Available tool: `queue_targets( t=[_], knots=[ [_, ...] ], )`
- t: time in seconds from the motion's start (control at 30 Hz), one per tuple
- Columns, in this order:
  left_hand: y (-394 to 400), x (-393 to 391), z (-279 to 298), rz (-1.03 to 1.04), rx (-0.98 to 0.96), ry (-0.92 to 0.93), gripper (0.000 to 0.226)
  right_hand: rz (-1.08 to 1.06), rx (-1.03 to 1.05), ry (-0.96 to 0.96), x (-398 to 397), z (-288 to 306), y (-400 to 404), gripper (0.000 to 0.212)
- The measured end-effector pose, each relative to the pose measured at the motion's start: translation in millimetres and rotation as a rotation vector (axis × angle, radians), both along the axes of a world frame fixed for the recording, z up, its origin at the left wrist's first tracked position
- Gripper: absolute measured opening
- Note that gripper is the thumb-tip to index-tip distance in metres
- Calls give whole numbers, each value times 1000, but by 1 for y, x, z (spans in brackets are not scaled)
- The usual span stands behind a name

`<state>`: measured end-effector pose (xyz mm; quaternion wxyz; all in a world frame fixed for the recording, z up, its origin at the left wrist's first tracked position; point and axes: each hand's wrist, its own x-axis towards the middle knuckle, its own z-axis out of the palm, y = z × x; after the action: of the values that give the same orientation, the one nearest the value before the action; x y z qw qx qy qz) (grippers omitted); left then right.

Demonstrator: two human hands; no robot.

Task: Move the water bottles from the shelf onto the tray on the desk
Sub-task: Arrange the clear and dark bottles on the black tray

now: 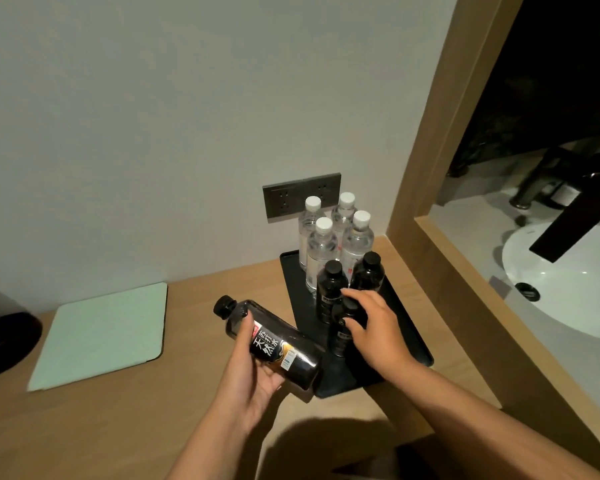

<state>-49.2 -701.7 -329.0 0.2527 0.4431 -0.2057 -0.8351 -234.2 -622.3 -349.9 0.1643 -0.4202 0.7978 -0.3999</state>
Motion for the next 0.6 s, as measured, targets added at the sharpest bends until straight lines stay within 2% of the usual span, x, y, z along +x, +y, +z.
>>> queue_targets(
  t=[0.1, 0.2, 0.33, 0.4, 0.47, 0.6],
  knots=[
    [4, -3, 3, -62, -89, -85, 50, 22, 9, -66, -2, 2, 1, 54],
    [8, -8, 7, -177, -322, -208, 41, -22, -72, -97, -4, 17, 2, 58],
    [13, -16, 20, -365, -687, -346, 35, -47, -254, -259, -5, 73, -6, 35],
    [17, -24, 24, -440, -811, -368, 29, 55, -195, -301, -3, 101, -11, 25],
    [21, -32, 26, -469, -910, -409, 28, 165, -68, -320, 2, 118, -17, 24],
    [23, -40, 23, -489, -1004, -476, 39, 195, 88, -75, 3, 122, -20, 29]
  ],
)
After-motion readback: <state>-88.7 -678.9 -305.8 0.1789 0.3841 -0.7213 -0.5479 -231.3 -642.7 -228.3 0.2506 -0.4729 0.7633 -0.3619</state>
